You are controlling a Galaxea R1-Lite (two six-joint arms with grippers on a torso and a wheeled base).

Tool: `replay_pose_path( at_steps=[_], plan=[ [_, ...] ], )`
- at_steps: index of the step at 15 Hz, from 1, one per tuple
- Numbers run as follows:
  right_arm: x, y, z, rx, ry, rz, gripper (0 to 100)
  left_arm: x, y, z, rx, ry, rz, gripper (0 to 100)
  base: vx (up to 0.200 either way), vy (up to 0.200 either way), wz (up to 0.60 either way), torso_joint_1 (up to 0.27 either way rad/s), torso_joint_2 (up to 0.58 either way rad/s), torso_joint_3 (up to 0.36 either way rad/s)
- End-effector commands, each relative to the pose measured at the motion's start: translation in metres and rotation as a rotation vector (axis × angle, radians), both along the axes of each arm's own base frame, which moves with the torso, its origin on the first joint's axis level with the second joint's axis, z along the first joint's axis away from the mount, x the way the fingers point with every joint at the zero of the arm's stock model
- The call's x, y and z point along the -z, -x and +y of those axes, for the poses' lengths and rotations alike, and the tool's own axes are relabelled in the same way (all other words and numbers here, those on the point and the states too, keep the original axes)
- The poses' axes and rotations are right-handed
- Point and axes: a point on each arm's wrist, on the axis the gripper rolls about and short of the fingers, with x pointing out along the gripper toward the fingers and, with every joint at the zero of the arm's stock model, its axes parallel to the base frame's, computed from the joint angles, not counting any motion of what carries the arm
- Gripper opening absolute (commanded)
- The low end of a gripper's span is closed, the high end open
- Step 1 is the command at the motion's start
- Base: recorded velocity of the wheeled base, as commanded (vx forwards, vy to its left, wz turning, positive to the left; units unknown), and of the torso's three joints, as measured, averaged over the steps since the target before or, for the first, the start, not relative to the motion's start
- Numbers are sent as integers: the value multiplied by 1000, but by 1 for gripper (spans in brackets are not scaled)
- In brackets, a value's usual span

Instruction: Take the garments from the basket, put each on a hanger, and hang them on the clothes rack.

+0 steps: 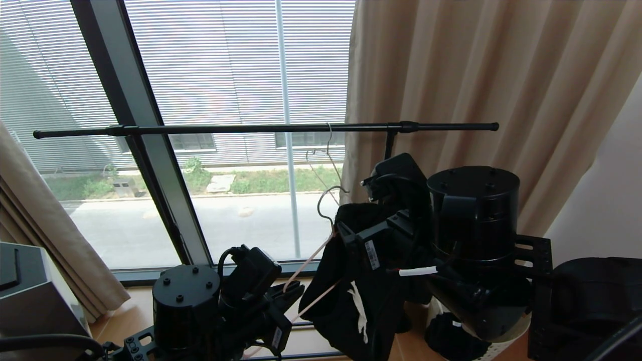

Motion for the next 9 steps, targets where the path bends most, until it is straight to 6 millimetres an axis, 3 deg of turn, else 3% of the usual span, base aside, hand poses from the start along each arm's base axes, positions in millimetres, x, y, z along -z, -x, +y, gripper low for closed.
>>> replay_pose_path(
  at_steps=[1, 9],
  plan=[
    [0, 1, 1, -3, 1, 0, 100, 0, -1, 0, -3, -1, 0, 0, 0, 0, 0, 0, 0, 0],
    [0, 2, 0, -6, 1, 1, 100, -1, -7, 3, -28, 8, -9, 0, 0, 0, 0, 0, 0, 0]
  ],
)
